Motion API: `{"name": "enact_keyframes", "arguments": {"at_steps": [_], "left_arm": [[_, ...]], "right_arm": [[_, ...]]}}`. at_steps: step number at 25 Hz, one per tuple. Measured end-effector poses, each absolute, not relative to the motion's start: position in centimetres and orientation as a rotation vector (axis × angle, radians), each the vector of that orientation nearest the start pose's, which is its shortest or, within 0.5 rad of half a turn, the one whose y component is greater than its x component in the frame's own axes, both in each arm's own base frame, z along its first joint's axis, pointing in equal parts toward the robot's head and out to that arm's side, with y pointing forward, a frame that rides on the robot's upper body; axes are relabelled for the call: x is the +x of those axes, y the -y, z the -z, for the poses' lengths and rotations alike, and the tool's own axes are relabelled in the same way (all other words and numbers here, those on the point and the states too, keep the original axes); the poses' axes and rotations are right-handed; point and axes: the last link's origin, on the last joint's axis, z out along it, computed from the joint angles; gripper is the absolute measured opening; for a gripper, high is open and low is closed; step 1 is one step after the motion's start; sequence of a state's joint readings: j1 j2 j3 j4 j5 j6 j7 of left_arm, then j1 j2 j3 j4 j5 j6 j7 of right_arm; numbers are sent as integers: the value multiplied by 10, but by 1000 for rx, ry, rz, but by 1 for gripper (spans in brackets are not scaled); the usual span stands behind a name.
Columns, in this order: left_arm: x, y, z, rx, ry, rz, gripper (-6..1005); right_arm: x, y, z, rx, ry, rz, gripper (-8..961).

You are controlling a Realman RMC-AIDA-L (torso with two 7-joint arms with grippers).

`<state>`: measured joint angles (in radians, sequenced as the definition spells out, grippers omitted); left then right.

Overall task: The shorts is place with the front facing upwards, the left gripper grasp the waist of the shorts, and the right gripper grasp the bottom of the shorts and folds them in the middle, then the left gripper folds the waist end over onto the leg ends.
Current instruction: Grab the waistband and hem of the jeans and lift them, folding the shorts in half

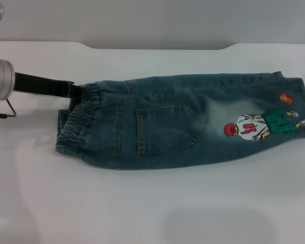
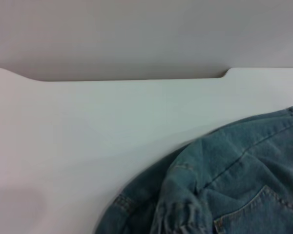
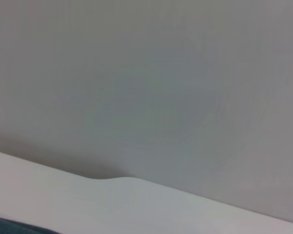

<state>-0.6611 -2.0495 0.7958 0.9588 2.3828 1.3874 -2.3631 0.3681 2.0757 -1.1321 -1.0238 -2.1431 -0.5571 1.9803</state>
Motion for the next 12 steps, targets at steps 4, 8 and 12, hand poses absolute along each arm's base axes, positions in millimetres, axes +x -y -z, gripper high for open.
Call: {"name": "enact_keyframes", "arguments": {"at_steps": [4,8,12], "left_arm": [[-242,-396,-45,-2349,1375,231,144],[-243,-399,-48,-2323,1377,240,319],[-248,-403,-59,-2253,1382,249,457]], "right_arm": [[308,-402,-66,-1898,-769,-148,96],[309,-401,-66,-1896,-770,-150,227],[307,-401,-67,-1893,-767,-154,469]]}}
